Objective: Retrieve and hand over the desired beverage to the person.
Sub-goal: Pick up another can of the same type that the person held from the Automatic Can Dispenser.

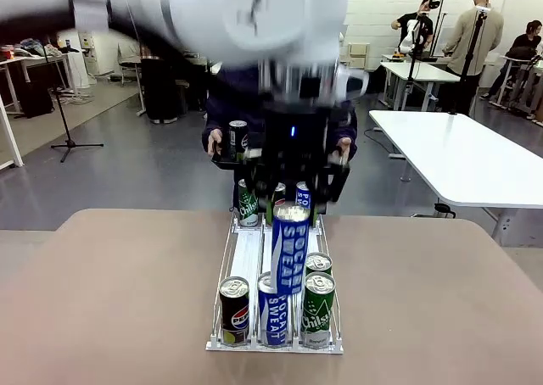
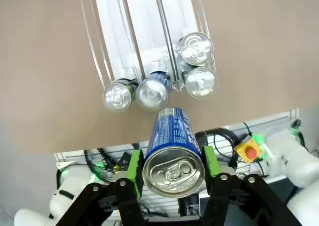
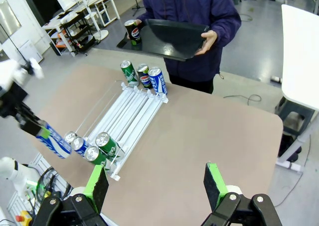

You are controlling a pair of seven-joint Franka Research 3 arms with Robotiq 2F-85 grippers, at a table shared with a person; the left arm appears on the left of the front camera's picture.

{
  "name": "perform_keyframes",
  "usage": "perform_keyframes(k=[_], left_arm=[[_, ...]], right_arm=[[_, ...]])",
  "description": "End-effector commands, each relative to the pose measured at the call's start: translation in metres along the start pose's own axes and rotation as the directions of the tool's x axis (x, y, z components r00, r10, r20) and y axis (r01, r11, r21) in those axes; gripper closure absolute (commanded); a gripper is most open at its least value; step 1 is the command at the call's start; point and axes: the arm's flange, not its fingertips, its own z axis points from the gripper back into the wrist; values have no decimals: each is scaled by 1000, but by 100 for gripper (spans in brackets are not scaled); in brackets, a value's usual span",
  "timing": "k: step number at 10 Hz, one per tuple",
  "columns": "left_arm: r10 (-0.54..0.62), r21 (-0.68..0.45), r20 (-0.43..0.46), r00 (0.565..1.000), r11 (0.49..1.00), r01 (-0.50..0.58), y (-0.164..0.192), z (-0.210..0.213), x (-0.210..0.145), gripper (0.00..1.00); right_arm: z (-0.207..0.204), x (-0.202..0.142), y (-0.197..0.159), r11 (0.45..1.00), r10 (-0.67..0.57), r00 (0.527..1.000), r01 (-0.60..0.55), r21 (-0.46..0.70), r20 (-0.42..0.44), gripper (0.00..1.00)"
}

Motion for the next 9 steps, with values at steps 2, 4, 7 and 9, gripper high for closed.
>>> perform_keyframes(k=[2,4,7,9], left_arm=[[-5,28,68,998,1000,3,-13,67,10,100],[0,10,74,997,1000,0,-10,79,20,100],[-10,-7,59,998,1000,10,-1,76,17,100],[-10,-7,59,998,1000,10,-1,76,17,100]], right_arm=[[-2,0,0,1000,3,1000,-3,22,5,0],[-2,0,0,1000,3,1000,-3,22,5,0],[-2,0,0,1000,3,1000,-3,22,5,0],[-2,0,0,1000,3,1000,-3,22,5,0]])
